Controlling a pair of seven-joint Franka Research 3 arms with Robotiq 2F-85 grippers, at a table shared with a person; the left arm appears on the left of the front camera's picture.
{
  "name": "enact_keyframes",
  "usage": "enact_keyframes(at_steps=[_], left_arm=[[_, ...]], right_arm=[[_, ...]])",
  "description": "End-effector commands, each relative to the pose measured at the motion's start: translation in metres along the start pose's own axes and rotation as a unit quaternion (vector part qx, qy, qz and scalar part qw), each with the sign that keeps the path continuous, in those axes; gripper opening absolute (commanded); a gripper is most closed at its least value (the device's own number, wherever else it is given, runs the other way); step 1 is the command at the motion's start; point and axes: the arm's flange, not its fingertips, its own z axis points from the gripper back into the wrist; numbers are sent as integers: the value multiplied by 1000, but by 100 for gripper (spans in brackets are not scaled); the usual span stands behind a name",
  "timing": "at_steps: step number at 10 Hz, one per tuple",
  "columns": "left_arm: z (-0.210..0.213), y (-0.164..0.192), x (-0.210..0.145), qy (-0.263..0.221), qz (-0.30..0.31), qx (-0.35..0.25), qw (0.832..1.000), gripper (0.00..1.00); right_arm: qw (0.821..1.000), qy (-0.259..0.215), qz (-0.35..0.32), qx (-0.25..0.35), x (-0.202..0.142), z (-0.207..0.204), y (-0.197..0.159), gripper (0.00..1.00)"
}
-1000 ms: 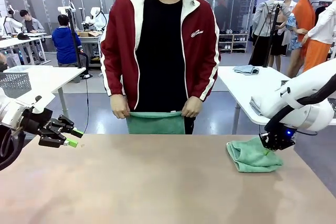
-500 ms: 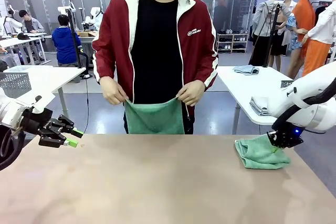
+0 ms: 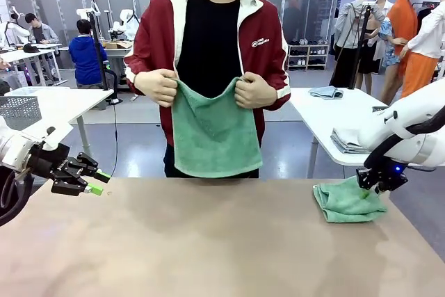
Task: Fold the towels and place them in the basket.
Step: Place the folded Towel with hook on the right side of the table.
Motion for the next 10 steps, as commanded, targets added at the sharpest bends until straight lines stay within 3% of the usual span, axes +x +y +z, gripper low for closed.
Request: enact_keyframes(at_steps=[1,2,4,6,10], left_arm=[[2,-1,3,0,4,1,1000,50],[2,-1,3,0,4,1,1000,50],[2,-1,3,0,4,1,1000,50],[2,-1,3,0,4,1,1000,50],[2,-1,3,0,4,1,1000,50]], right_arm=[[1000,16,20,-8,-9,29,-7,49],[999,19,24,-8,-14,48,-8,84],[998,37,45,-7,-28,101,-3,84],[998,48,46,-9,-60,184,28,84],[997,13,53,-51,-128,324,66,84]])
